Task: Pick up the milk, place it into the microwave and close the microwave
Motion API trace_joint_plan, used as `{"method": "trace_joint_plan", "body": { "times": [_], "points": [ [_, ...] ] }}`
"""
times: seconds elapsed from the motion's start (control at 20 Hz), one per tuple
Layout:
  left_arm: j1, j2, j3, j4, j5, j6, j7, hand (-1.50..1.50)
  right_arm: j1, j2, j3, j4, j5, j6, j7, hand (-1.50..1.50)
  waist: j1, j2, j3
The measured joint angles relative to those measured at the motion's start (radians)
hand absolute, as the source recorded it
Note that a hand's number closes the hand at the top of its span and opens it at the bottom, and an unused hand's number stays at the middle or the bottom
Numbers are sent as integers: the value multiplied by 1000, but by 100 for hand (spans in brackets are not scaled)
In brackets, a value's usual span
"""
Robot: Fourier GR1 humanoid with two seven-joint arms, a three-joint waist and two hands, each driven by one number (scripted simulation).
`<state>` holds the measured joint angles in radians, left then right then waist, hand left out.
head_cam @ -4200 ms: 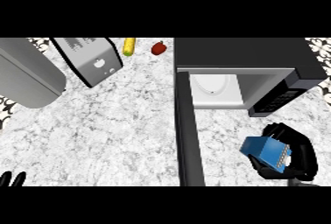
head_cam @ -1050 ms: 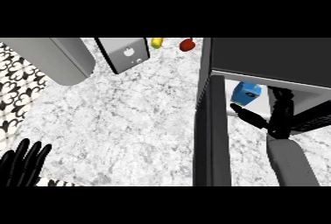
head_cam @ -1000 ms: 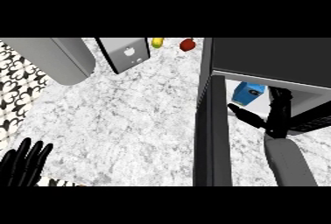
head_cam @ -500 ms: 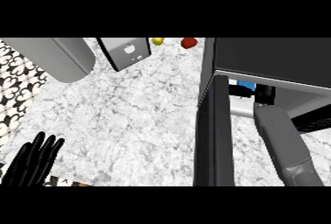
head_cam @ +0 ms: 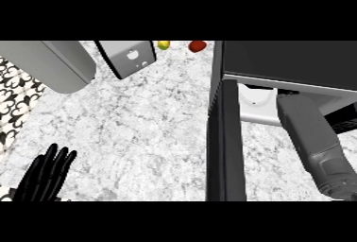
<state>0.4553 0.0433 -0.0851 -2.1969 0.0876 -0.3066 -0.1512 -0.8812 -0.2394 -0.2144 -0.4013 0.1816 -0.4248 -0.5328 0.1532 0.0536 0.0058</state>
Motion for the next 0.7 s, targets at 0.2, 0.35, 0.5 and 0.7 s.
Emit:
{"method": "trace_joint_plan", "body": {
  "times": [0.2,0.35,0.5,0.7],
  "points": [
    [1,-17,-28,-7,-23,11,-1,-150,-35,-14,-19,71,-8,37,-30,-150,-15,-2,1],
    [2,-29,-47,-11,-45,25,1,-150,-49,-22,-34,111,-19,82,-62,-150,-25,-4,1],
    [-3,-36,-70,-17,-58,44,16,-150,-51,-24,-51,144,-31,111,-105,-150,-40,-7,0],
    [-5,-40,-106,-6,-84,70,12,-150,-58,-12,-72,185,-44,125,-142,-150,-54,-14,-1]
  ]
}}
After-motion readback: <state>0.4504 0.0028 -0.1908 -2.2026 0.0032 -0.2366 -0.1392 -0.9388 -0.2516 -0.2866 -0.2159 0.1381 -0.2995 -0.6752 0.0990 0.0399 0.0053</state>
